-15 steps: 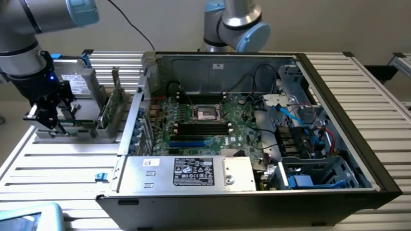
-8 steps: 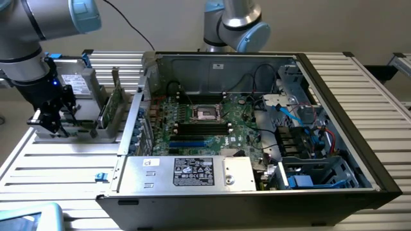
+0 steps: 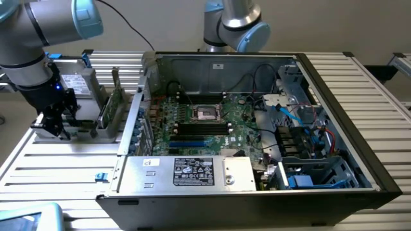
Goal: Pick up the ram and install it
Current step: 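Pick up the ram and move it above insertion slot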
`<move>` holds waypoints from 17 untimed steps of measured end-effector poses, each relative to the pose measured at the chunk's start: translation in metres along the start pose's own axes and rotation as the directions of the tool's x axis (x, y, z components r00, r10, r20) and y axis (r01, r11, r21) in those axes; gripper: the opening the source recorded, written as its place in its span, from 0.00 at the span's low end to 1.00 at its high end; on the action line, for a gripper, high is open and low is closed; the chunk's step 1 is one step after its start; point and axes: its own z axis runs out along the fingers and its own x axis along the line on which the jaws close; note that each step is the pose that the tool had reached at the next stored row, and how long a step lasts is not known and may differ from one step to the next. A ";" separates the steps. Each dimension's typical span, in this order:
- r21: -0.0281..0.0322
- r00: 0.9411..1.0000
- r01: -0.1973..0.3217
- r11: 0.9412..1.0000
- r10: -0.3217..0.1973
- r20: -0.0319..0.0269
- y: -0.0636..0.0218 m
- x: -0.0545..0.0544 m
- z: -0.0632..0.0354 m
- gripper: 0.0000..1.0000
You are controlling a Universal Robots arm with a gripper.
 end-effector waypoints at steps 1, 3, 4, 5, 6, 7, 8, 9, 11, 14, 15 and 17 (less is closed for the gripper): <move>0.000 1.000 0.000 1.000 0.000 0.000 0.0000 0.000 0.0002 0.54; 0.000 1.000 -0.001 1.000 0.001 0.000 0.0001 0.000 0.0007 0.54; 0.000 1.000 -0.001 1.000 0.001 0.000 0.0000 0.000 0.0009 0.54; 0.000 1.000 -0.001 1.000 0.001 0.000 0.0001 0.000 0.0009 0.52; 0.000 1.000 -0.001 1.000 0.001 0.000 0.0001 0.000 0.0010 0.52; 0.000 1.000 -0.002 1.000 0.002 0.000 0.0001 0.000 0.0010 0.46; 0.000 1.000 -0.002 1.000 0.002 0.000 0.0001 0.000 0.0011 0.40; 0.000 1.000 -0.002 1.000 0.002 0.000 0.0001 -0.001 0.0011 0.40; 0.000 1.000 -0.003 1.000 0.003 0.000 0.0001 -0.001 0.0011 0.27; 0.000 1.000 -0.004 1.000 0.004 0.000 0.0003 -0.001 0.0006 0.16; 0.000 1.000 -0.004 1.000 0.004 0.000 0.0003 0.000 -0.0002 0.15; 0.001 1.000 -0.004 1.000 0.004 0.000 0.0004 0.000 -0.0039 0.15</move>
